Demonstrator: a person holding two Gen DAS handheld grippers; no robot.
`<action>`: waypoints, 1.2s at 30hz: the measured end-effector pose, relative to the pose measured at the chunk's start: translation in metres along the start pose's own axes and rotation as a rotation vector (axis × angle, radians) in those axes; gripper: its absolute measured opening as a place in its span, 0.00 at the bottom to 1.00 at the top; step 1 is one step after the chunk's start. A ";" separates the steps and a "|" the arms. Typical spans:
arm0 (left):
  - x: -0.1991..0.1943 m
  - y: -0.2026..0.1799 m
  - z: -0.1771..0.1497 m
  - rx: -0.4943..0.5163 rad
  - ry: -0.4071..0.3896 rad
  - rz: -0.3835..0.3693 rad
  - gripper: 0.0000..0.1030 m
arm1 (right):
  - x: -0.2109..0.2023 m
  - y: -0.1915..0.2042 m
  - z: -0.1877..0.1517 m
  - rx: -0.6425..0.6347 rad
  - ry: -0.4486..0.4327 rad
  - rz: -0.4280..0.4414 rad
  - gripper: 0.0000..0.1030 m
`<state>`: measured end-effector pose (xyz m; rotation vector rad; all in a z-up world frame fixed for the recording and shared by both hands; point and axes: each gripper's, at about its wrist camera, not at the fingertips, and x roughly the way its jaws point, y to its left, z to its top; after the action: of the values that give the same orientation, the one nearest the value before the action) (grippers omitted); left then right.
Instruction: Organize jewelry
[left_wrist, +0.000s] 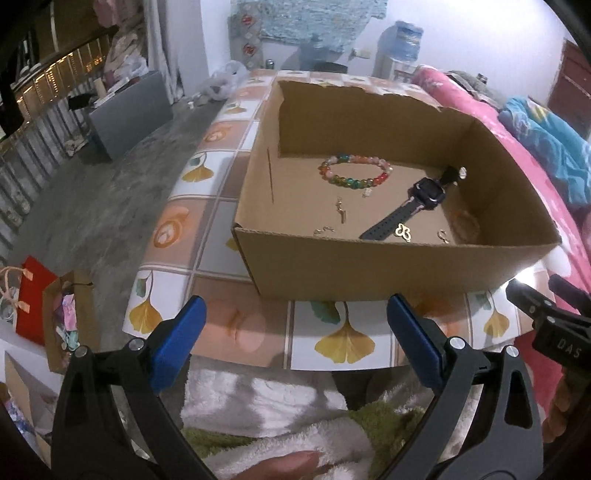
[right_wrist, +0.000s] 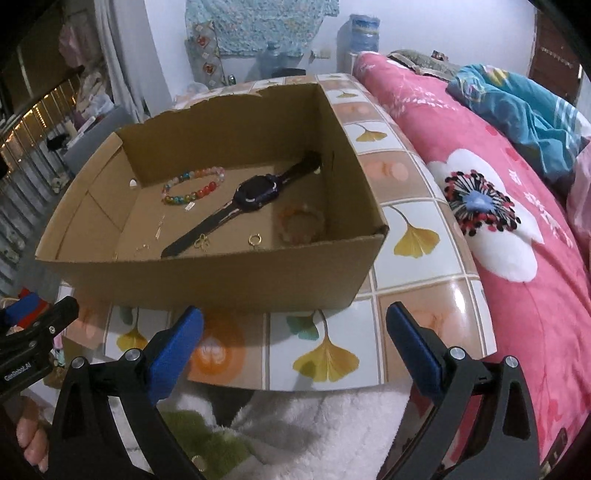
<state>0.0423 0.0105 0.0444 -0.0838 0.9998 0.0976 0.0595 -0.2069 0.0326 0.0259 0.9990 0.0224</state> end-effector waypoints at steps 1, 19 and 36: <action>0.001 -0.001 0.001 0.000 0.002 0.003 0.92 | 0.001 0.001 0.001 -0.002 -0.001 -0.008 0.94; 0.005 -0.006 0.007 0.004 0.011 0.012 0.92 | 0.005 0.007 0.010 -0.021 0.015 -0.034 0.94; 0.005 -0.007 0.009 0.004 0.015 -0.005 0.92 | 0.003 0.009 0.011 -0.023 0.011 -0.030 0.94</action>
<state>0.0530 0.0052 0.0452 -0.0829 1.0145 0.0905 0.0702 -0.1980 0.0367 -0.0107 1.0104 0.0065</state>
